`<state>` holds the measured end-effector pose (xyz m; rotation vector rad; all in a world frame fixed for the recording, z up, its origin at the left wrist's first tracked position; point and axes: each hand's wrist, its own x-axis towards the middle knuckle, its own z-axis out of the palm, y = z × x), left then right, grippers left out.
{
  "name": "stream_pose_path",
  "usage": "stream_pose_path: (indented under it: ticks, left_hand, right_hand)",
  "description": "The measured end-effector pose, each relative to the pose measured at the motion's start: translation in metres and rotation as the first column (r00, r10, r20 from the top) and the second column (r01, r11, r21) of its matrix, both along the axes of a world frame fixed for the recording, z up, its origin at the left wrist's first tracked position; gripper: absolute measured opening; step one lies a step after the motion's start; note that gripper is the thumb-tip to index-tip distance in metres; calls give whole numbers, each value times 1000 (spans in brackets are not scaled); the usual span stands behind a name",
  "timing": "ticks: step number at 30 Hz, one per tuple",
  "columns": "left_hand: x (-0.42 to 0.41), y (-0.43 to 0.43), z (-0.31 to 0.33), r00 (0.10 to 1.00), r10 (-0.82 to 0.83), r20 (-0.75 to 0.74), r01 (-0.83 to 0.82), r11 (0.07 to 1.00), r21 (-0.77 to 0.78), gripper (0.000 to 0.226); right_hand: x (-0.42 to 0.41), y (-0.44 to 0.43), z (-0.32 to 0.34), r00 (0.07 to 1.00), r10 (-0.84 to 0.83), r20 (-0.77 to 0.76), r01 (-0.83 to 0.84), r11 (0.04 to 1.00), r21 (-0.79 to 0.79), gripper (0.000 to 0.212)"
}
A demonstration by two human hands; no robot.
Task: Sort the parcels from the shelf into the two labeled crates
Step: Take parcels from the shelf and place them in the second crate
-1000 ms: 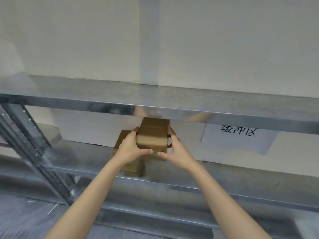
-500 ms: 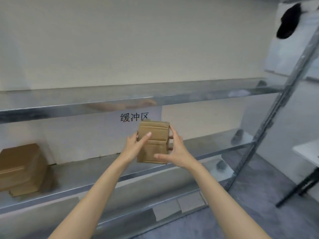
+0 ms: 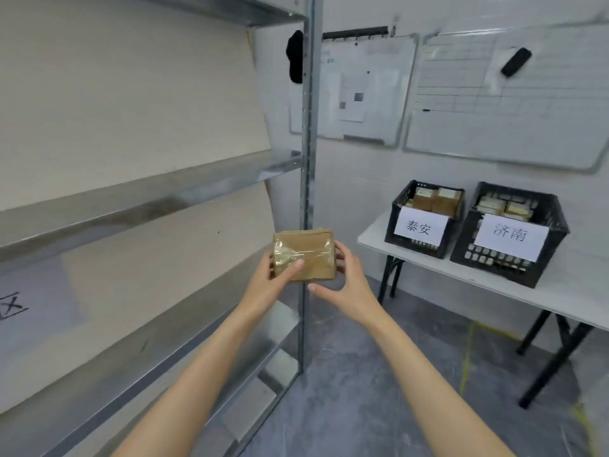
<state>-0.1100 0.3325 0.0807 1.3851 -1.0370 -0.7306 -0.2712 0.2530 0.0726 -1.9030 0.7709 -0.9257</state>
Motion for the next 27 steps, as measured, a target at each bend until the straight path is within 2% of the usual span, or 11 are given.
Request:
stream_pose_path:
  ticks: [5,10,13,18,22,27]
  left_hand:
    - [-40,-86,-3,994,-98,51,98,995,12,76]
    - [-67,-179,-11,983,-152,108,154,988,-13,65]
    - [-77,-240,-12,974,-188,126,193,981,-28,61]
    - [-92,-335,-8,945,-279,171,292,955,-54,70]
    - [-104,-393,-9,918,-343,202,358,932,-47,99]
    - [-125,-447,-22,874,-391,288,416,909,-25,117]
  right_hand:
    - [-59,-59,-1,985,-164,58,161,986,44,76]
    - [-97,-132,-1,948,-317,26,315,948,54,56]
    - [-109,-181,3,924,-383,14,383,924,26,52]
    - [-123,-258,6,879,-477,7,477,879,-13,64]
    - [-135,-305,8,856,-515,-34,515,857,-25,93]
    - [-152,-349,2,872,-478,-103,480,877,0,108]
